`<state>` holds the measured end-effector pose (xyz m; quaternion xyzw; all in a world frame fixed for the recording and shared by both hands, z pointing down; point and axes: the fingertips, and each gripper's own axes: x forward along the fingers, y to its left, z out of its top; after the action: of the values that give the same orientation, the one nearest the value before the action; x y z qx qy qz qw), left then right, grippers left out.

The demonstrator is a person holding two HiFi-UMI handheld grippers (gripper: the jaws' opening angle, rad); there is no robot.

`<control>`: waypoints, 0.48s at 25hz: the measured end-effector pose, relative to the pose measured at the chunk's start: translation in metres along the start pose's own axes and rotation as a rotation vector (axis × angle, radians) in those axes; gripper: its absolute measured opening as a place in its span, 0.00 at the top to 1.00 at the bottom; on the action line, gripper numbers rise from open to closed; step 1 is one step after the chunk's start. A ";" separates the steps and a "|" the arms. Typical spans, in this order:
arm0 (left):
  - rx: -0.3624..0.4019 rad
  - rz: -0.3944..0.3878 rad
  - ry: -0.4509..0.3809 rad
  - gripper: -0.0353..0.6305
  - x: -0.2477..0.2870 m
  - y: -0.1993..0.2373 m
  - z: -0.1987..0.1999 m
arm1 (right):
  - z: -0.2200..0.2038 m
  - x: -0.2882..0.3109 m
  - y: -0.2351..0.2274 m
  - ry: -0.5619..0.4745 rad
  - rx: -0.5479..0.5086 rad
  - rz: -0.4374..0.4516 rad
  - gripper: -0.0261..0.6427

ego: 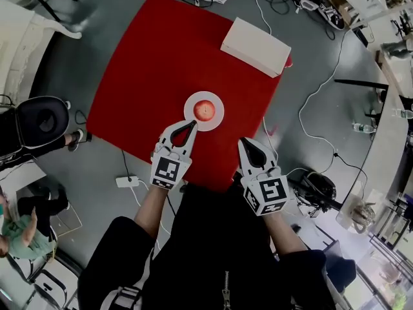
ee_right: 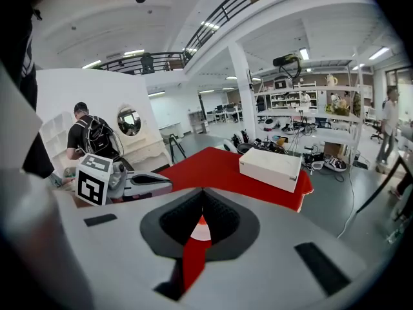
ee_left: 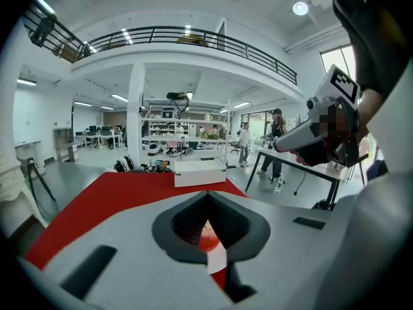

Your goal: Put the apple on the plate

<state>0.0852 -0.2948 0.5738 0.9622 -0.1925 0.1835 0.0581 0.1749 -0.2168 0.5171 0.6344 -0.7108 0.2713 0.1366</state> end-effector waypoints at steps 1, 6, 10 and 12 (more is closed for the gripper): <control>-0.013 0.004 0.002 0.94 -0.003 0.000 0.003 | 0.003 0.001 0.002 -0.005 -0.004 0.008 0.94; -0.035 0.072 0.003 0.94 -0.025 0.006 0.022 | 0.020 0.013 0.014 -0.035 -0.038 0.082 0.94; -0.036 0.119 -0.004 0.94 -0.042 0.003 0.037 | 0.029 0.015 0.020 -0.051 -0.069 0.130 0.94; -0.040 0.143 -0.006 0.94 -0.051 0.001 0.041 | 0.032 0.015 0.023 -0.057 -0.082 0.150 0.94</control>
<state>0.0547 -0.2858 0.5166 0.9452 -0.2644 0.1806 0.0635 0.1549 -0.2461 0.4941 0.5808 -0.7703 0.2335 0.1216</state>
